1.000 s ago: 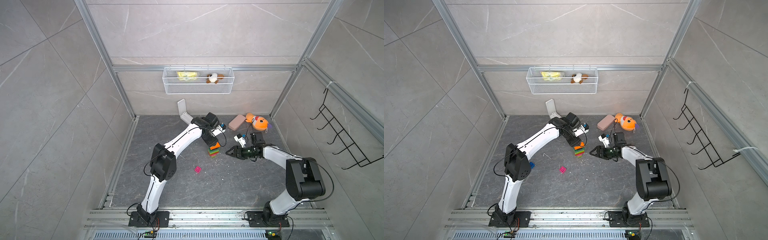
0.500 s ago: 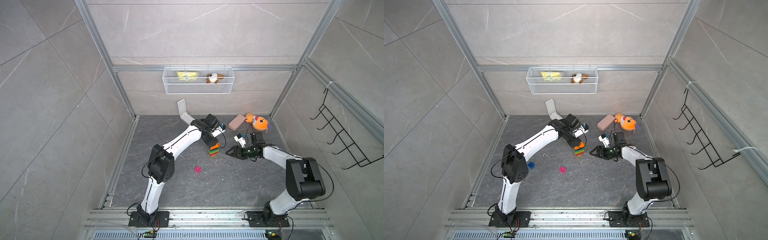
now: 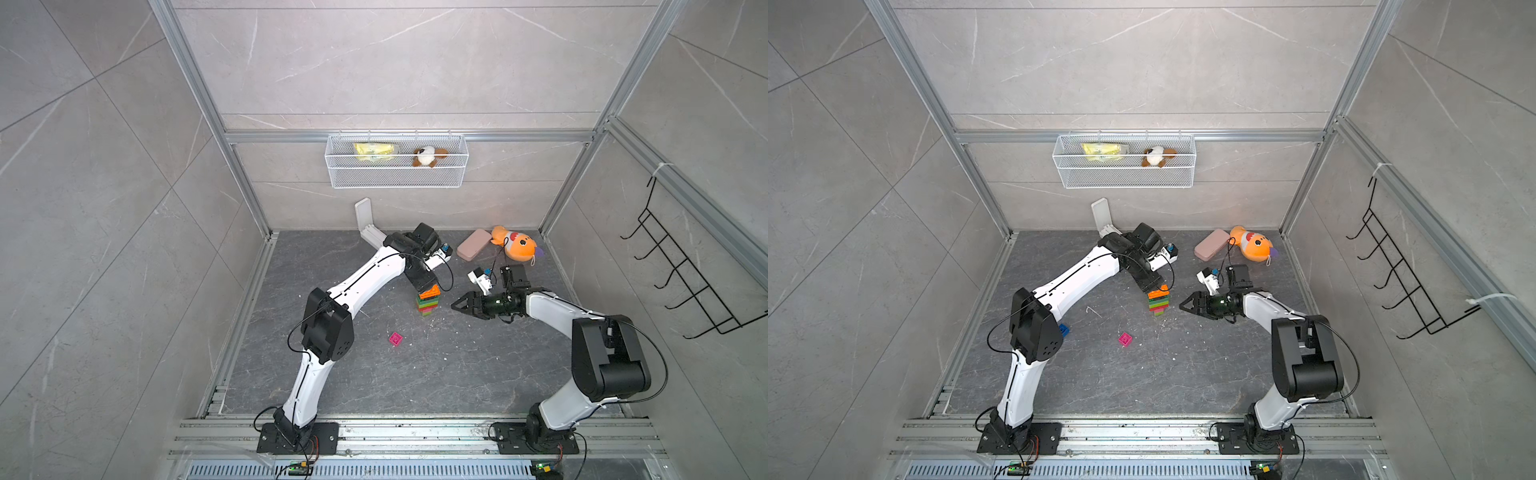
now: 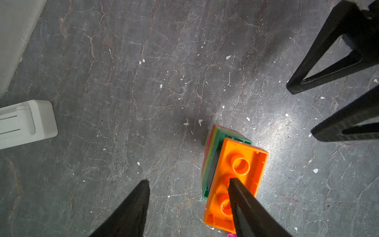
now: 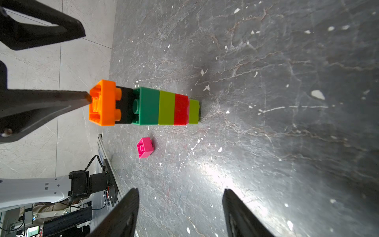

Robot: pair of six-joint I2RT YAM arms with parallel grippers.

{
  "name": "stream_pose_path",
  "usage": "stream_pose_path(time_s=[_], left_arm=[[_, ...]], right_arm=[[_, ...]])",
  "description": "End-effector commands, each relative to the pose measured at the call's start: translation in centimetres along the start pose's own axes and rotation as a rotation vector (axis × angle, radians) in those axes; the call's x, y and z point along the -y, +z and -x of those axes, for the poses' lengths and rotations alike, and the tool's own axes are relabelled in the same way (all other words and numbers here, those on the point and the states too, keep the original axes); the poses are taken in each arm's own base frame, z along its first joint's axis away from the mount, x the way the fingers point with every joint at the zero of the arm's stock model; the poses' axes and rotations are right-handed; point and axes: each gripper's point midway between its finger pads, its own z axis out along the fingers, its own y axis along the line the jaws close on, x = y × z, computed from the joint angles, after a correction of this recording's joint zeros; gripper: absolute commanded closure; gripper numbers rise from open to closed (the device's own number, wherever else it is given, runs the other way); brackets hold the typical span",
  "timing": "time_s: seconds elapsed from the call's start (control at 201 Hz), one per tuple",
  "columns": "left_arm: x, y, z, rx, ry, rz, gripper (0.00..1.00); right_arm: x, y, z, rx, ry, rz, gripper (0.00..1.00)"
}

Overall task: Assemble a carrot with lego
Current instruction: Assemble the lego brick with the lego brick, then pick up the lego brick from the center of the board.

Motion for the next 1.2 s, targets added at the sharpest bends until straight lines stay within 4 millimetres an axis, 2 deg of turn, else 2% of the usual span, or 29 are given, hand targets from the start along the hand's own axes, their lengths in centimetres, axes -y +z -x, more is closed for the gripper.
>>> stream_pose_path(time_s=[0.0, 0.124, 0.214, 0.294, 0.358, 0.438, 0.547, 0.672, 0.746, 0.846, 0.95, 1.194], left_arm=[[0.1, -3.2, 2.1, 0.111, -0.017, -0.009, 0.33], [0.0, -4.8, 2.6, 0.189, -0.055, 0.003, 0.33], [-0.6, -7.0, 2.9, 0.29, -0.111, 0.026, 0.33], [-1.7, -9.1, 2.9, 0.395, -0.197, 0.055, 0.33], [-3.2, -10.8, 2.5, 0.486, -0.293, 0.083, 0.33], [-4.9, -12.3, 0.8, 0.567, -0.43, 0.105, 0.33], [-8.5, -13.7, -3.1, 0.617, -0.616, 0.17, 0.33], [-11.7, -15.0, -7.5, 0.66, -0.767, 0.243, 0.32], [-13.0, -15.8, -9.6, 0.677, -0.82, 0.294, 0.32], [-14.2, -16.3, -12.0, 0.674, -0.87, 0.361, 0.31], [-14.8, -17.1, -13.3, 0.679, -0.896, 0.418, 0.31], [-15.1, -17.5, -13.4, 0.694, -0.902, 0.428, 0.3]], right_arm=[[-0.7, -0.4, 0.0, 0.002, -0.036, -0.005, 0.32], [-1.3, -1.3, 0.0, 0.023, -0.069, -0.036, 0.32], [-2.3, -2.4, -0.1, 0.052, -0.127, -0.099, 0.32], [-4.0, -3.0, -0.7, 0.056, -0.216, -0.172, 0.33], [-5.8, -2.5, -2.0, 0.037, -0.321, -0.215, 0.33], [-8.1, -1.1, -4.2, -0.003, -0.467, -0.244, 0.33], [-10.4, 1.4, -6.5, -0.068, -0.598, -0.237, 0.33], [-12.5, 5.8, -8.7, -0.175, -0.748, -0.258, 0.31], [-12.9, 8.4, -9.5, -0.228, -0.82, -0.31, 0.29], [-12.6, 10.9, -9.2, -0.26, -0.834, -0.332, 0.26], [-12.0, 12.9, -9.0, -0.295, -0.838, -0.345, 0.24], [-10.1, 15.5, -9.0, -0.357, -0.835, -0.384, 0.25]])
